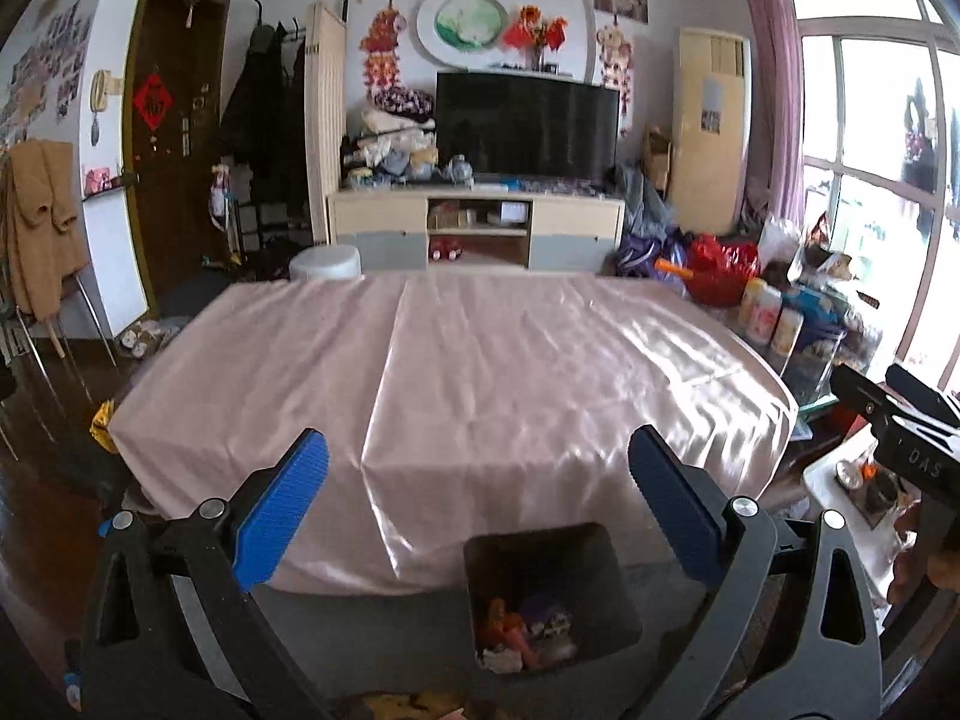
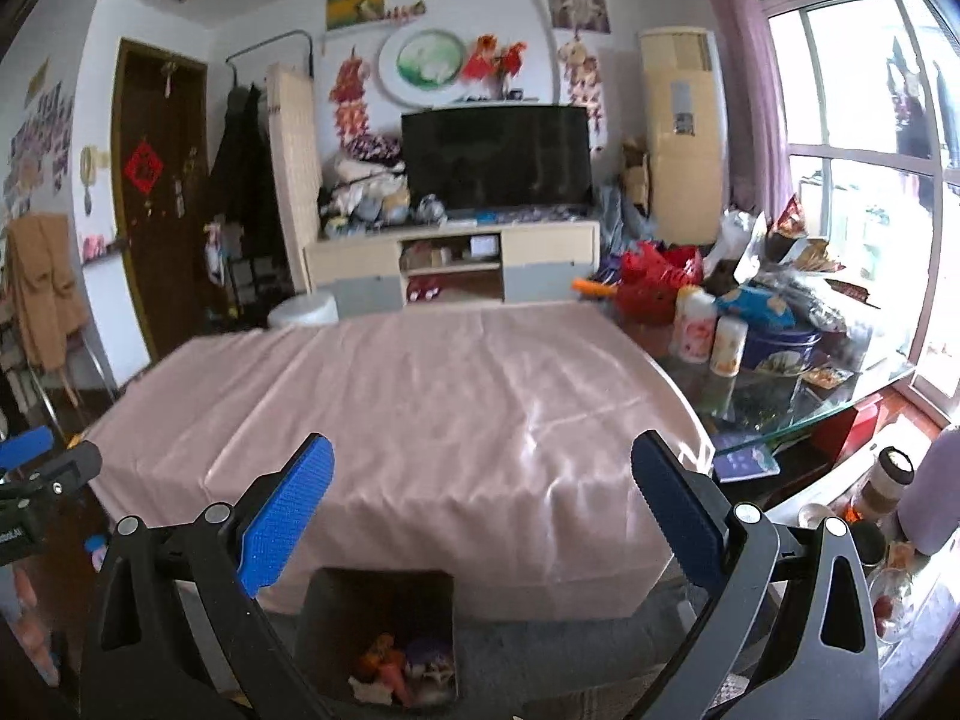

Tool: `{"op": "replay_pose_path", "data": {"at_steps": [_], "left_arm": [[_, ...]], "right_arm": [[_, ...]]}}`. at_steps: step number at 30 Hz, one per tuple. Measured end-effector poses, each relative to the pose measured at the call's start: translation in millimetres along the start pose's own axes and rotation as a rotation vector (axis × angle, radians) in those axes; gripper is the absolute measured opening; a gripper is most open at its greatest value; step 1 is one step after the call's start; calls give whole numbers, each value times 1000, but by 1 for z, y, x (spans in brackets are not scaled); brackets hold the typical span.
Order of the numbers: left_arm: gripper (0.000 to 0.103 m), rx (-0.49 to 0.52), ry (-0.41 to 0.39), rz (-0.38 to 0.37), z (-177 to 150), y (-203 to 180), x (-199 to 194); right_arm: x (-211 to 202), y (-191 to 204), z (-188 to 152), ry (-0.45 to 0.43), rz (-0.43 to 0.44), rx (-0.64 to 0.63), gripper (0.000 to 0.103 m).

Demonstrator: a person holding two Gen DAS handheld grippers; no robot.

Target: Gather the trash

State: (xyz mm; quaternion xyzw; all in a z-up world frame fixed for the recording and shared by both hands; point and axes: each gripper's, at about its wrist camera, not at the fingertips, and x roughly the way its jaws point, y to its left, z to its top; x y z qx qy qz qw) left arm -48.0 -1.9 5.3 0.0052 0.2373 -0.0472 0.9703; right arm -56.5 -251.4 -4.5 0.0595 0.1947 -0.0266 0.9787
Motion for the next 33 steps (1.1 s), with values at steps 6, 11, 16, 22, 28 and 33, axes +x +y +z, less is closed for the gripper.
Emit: {"op": "replay_pose_path", "data": {"at_steps": [6, 11, 16, 22, 28, 33], "left_arm": [[95, -10, -22, -4, 9, -1, -3], [95, -13, -24, -5, 11, -1, -2], [95, -10, -44, -3, 13, -1, -4], [95, -12, -45, -4, 13, 0, -6], [95, -21, -54, -1, 13, 0, -9], [95, -26, -58, -4, 12, 0, -12]], "right_arm": [[-5, -4, 4, -19, -20, 14, 100], [-3, -5, 4, -15, -31, 15, 100], [-4, -5, 4, -25, -34, 10, 100], [-7, -2, 3, -28, -32, 12, 100], [-9, 0, 3, -31, -29, 12, 100], [-14, 4, 6, -44, -29, 12, 100]]}}
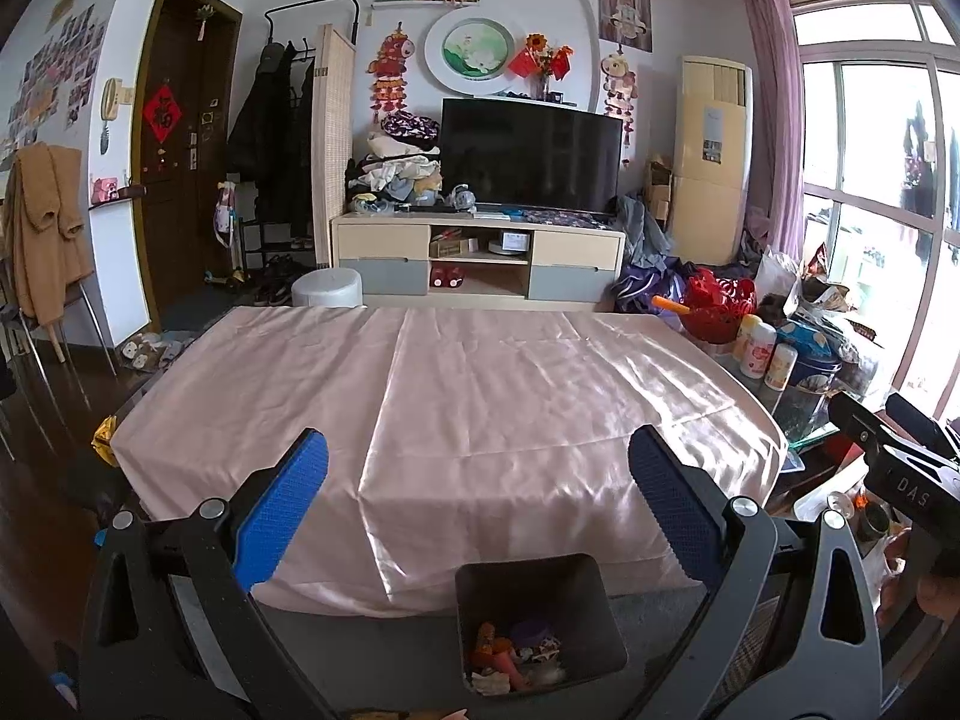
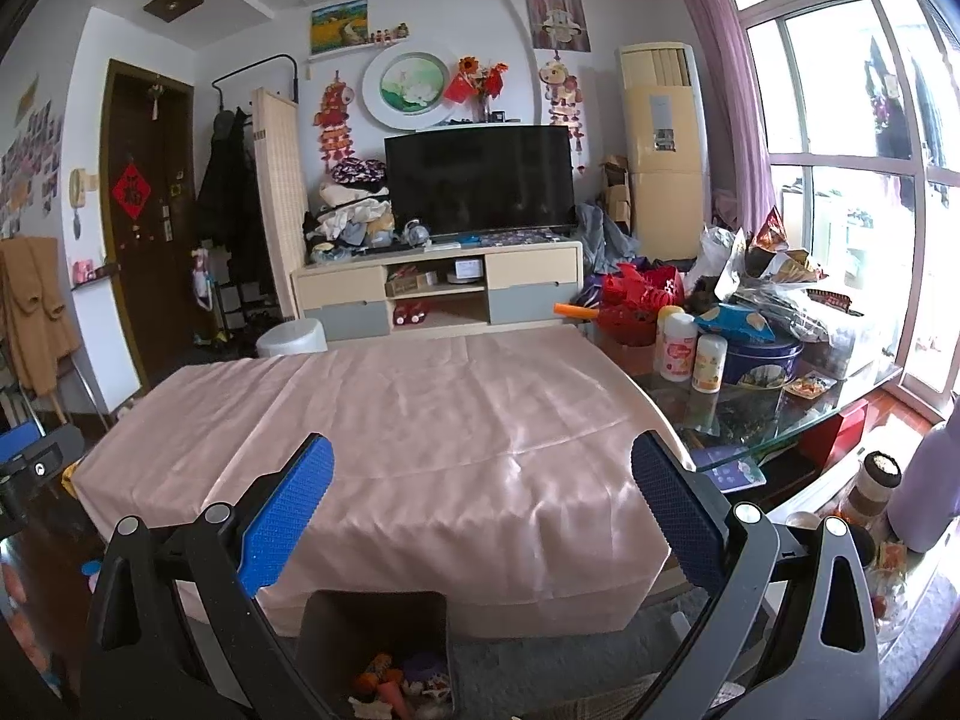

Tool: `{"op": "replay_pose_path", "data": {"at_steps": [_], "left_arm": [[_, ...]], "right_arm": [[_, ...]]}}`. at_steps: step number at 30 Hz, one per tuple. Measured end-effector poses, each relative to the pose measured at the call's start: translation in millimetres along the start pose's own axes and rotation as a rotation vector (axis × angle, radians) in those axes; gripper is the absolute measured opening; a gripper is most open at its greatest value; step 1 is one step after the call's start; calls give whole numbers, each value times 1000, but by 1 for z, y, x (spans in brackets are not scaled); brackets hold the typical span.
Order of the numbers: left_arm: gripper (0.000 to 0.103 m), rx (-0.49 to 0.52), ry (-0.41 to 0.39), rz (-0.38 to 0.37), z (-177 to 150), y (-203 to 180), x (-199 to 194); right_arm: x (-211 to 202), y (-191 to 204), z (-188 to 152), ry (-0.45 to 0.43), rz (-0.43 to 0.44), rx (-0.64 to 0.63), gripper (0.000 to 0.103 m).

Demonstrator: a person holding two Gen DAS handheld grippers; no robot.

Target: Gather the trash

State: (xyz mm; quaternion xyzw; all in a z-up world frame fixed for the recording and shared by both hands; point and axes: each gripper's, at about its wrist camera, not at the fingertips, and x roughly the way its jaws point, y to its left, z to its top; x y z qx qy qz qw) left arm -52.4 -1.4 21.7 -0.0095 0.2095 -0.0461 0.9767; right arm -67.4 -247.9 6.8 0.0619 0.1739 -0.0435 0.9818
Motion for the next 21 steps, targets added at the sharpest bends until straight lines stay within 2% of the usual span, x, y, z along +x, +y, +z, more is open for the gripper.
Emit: {"op": "replay_pose_path", "data": {"at_steps": [21], "left_arm": [[95, -7, -6, 8, 2, 2, -6]], "right_arm": [[-1, 6, 1, 3, 10, -2, 100]]}}
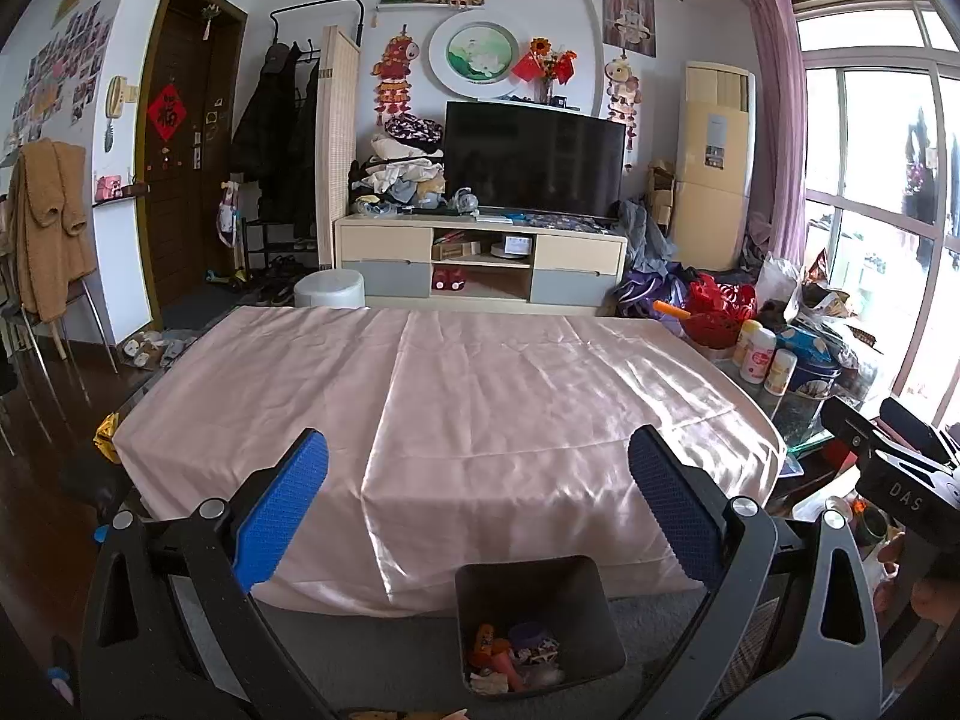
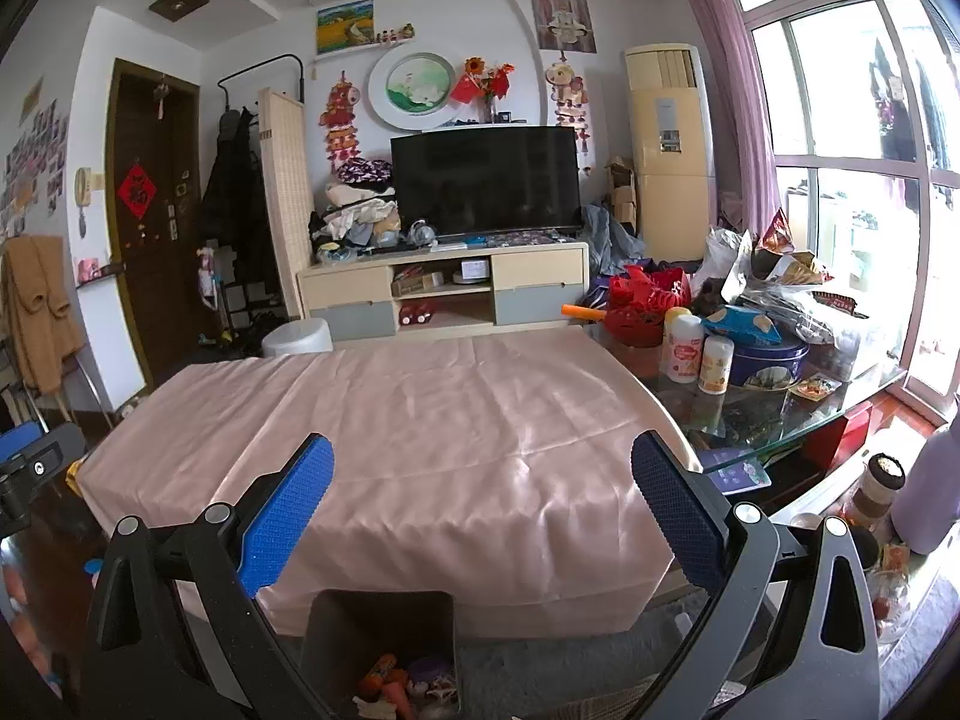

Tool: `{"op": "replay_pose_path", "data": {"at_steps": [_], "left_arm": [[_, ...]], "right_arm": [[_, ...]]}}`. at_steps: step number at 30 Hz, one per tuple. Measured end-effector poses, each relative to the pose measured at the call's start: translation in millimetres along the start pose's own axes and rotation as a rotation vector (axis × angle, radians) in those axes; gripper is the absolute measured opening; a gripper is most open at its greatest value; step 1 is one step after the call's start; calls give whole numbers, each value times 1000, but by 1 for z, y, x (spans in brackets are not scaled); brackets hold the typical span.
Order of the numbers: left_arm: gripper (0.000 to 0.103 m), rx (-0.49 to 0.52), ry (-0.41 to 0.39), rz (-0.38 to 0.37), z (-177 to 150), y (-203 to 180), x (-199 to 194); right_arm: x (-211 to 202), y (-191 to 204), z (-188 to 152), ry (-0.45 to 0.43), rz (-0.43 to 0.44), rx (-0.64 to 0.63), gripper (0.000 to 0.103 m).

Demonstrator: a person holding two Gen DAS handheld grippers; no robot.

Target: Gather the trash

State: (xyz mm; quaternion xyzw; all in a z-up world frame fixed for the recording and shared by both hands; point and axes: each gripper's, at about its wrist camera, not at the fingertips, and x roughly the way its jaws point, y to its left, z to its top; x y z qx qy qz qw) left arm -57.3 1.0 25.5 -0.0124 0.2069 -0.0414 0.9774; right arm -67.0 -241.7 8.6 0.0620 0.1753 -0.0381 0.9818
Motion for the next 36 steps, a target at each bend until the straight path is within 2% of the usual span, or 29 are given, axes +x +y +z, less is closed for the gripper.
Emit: {"op": "replay_pose_path", "data": {"at_steps": [36], "left_arm": [[95, -7, -5, 1, 4, 1, -3]], "right_arm": [[2, 8, 8, -8, 9, -9, 100]]}}
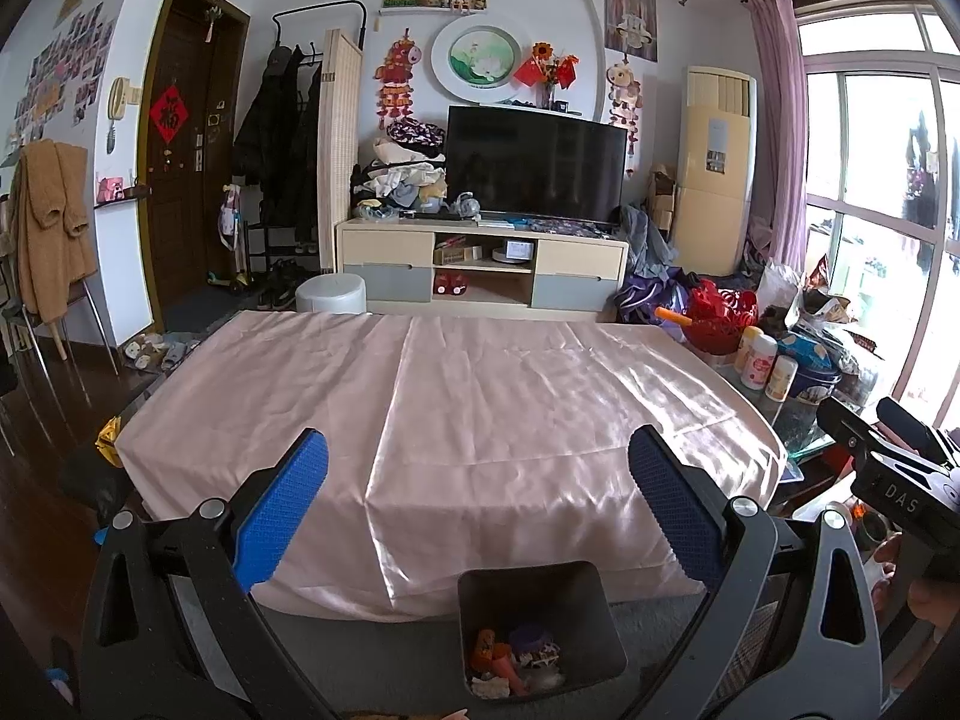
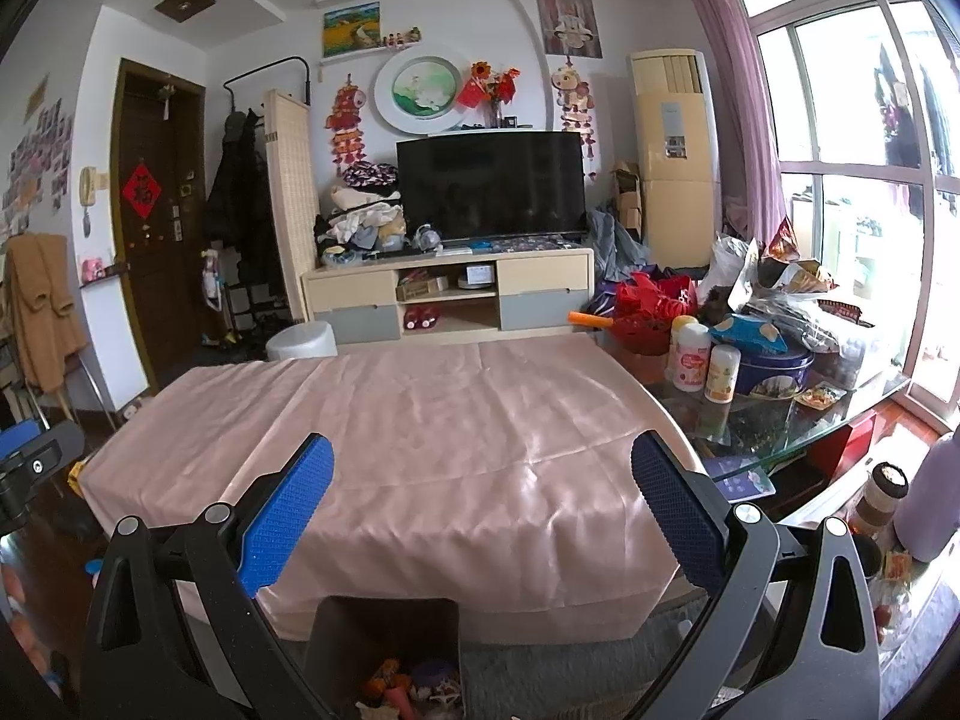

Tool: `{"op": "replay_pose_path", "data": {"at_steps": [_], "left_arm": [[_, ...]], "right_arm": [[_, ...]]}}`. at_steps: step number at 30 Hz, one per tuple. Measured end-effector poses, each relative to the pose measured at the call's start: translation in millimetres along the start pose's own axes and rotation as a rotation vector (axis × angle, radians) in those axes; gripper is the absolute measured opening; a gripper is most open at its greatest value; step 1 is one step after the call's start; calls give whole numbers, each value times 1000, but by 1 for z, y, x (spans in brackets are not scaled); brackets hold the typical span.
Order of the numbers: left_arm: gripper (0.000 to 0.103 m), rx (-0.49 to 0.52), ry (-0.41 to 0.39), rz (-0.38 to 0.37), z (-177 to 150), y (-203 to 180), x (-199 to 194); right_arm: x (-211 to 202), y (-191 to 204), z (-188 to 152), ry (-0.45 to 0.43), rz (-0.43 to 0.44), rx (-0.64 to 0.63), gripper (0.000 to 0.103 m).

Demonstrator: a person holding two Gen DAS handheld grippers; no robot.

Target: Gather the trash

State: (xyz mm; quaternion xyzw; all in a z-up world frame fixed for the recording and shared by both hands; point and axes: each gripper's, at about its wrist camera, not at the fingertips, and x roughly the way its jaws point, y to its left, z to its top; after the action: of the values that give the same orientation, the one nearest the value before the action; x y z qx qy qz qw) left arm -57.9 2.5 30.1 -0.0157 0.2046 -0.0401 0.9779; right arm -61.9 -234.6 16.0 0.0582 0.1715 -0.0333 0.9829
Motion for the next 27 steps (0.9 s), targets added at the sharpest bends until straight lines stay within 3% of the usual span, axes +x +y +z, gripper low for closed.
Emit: {"op": "replay_pose_path", "data": {"at_steps": [27], "left_arm": [[95, -2, 8, 3, 3, 0, 0]], "right_arm": [[3, 1, 1, 2, 0, -6, 100]]}}
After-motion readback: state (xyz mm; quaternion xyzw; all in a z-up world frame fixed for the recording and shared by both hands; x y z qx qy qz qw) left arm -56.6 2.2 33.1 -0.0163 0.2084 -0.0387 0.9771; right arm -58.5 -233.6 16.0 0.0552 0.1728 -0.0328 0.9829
